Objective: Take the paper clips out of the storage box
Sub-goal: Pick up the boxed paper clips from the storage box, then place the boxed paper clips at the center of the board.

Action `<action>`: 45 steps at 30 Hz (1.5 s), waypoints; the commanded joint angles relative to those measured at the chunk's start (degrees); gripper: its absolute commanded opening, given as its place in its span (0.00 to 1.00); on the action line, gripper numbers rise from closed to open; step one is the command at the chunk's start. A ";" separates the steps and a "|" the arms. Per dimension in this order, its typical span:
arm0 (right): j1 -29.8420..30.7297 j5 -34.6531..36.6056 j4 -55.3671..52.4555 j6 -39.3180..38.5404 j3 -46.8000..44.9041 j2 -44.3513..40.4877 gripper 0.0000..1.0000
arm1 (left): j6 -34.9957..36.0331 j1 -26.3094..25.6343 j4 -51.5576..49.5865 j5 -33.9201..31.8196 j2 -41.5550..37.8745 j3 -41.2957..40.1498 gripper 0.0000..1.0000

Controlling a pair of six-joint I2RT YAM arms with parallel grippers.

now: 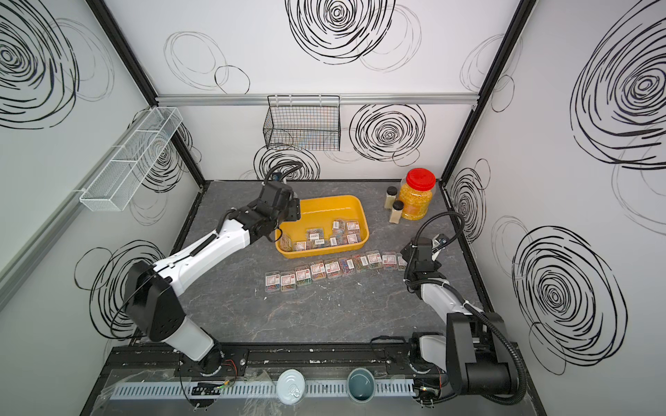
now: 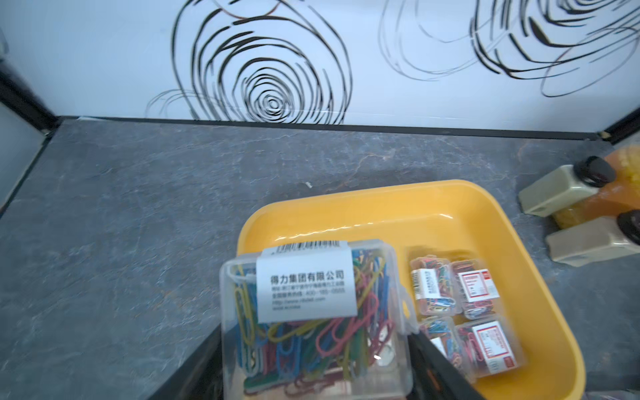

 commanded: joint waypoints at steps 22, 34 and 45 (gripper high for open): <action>1.75 2.40 -0.67 -0.78 1.81 0.20 0.84 | -25.23 9.73 0.60 -6.65 -34.77 -45.61 0.42; 2.31 3.29 -1.03 -0.80 1.84 0.13 0.84 | -33.22 10.65 8.40 -3.11 -29.83 -52.08 0.42; 2.74 3.84 -1.33 -0.84 2.27 0.65 0.86 | -41.52 7.06 11.21 -3.35 -33.31 -56.63 0.50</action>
